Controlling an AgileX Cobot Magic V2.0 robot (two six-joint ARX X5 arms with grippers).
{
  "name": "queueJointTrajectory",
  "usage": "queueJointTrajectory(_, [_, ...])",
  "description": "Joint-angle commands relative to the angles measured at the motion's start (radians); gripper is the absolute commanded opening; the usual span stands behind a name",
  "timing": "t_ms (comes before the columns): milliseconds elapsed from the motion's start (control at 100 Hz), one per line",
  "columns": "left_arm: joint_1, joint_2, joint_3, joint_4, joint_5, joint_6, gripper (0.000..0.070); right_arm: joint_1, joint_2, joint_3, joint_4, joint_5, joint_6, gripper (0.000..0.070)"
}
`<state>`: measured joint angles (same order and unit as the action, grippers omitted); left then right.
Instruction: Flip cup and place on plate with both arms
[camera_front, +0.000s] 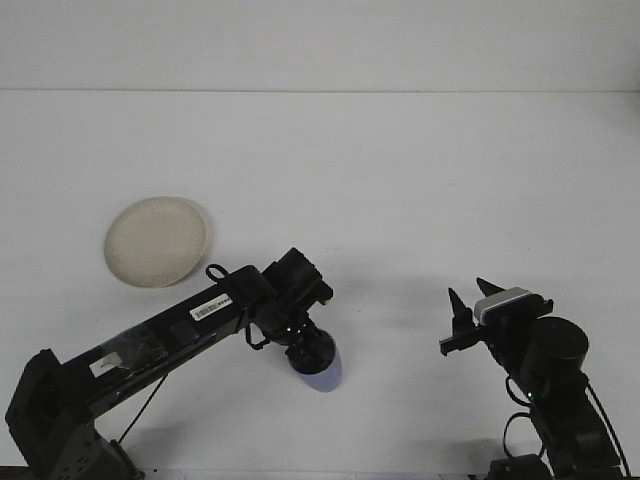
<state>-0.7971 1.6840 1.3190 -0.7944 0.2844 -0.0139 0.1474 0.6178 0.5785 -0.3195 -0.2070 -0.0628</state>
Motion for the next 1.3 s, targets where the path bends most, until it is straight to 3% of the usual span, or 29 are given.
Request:
queueJointTrajectory(0, [-0.007,0.013,0.016,0.006,-0.005,-0.006,0.0012,0.0,0.005,0.007,0.012,-0.001,0.011,0.0334])
queueJointTrajectory(320, [0.105,-0.096,0.066,-0.026,-0.01,-0.006,0.0012,0.0,0.005,0.007,0.011,-0.002,0.01,0.0334])
queueJointTrajectory(680, [0.486,-0.174,0.34,-0.2,-0.158,0.036,0.0012,0.0,0.005,0.007,0.012,-0.001,0.011,0.0334])
queueJointTrajectory(990, [0.824,-0.143,0.359,-0.223,-0.161,0.057,0.0012,0.0,0.005,0.007,0.012,-0.002,0.011,0.0334])
queueJointTrajectory(1290, [0.973,-0.021,0.359,-0.223,-0.161,0.067,0.0012,0.0,0.005,0.007,0.011,-0.002,0.011,0.0334])
